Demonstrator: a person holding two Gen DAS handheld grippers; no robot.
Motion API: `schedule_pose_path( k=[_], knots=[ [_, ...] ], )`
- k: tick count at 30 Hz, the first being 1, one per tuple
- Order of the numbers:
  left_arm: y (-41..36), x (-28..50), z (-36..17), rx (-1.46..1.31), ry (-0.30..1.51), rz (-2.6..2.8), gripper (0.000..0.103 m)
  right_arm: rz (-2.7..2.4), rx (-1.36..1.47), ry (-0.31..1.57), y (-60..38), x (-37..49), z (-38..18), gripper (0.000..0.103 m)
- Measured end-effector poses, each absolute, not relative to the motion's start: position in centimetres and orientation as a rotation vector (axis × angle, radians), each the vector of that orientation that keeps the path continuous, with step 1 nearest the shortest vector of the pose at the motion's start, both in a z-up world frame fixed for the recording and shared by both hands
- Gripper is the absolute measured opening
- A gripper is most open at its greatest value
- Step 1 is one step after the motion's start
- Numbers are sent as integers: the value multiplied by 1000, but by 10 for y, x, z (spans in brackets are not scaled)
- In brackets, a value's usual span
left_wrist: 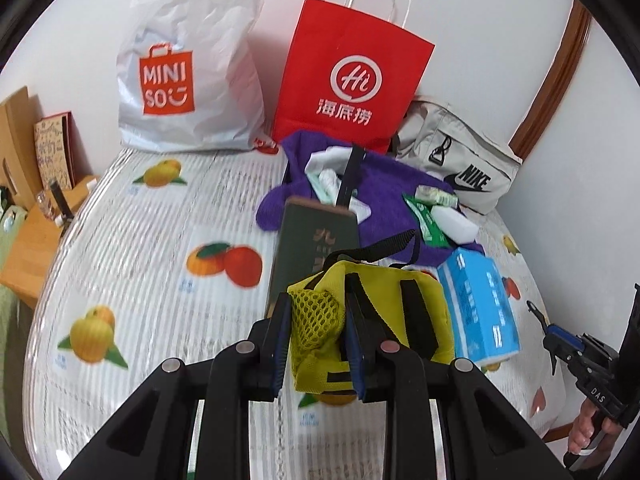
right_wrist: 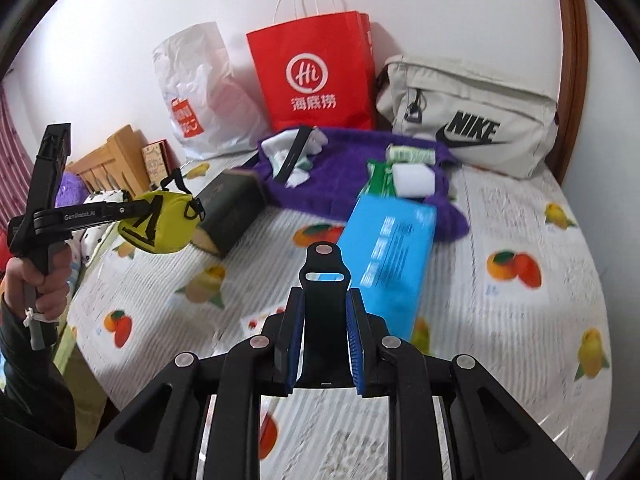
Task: Organize soft objects
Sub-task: 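Carry the yellow pouch in the left tool and black strap in the right tool to the towel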
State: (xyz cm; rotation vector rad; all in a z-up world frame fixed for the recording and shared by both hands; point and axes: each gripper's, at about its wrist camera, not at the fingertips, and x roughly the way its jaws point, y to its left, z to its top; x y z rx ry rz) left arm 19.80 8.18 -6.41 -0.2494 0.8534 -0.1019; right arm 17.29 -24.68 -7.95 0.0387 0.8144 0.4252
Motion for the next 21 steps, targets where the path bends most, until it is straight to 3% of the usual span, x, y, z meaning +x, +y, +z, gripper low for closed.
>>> schedule_pose_path(
  k=[21],
  knots=[
    [78,307,-51,-225,849,-86,24,421,33,747,-238,313,-63,21]
  ],
)
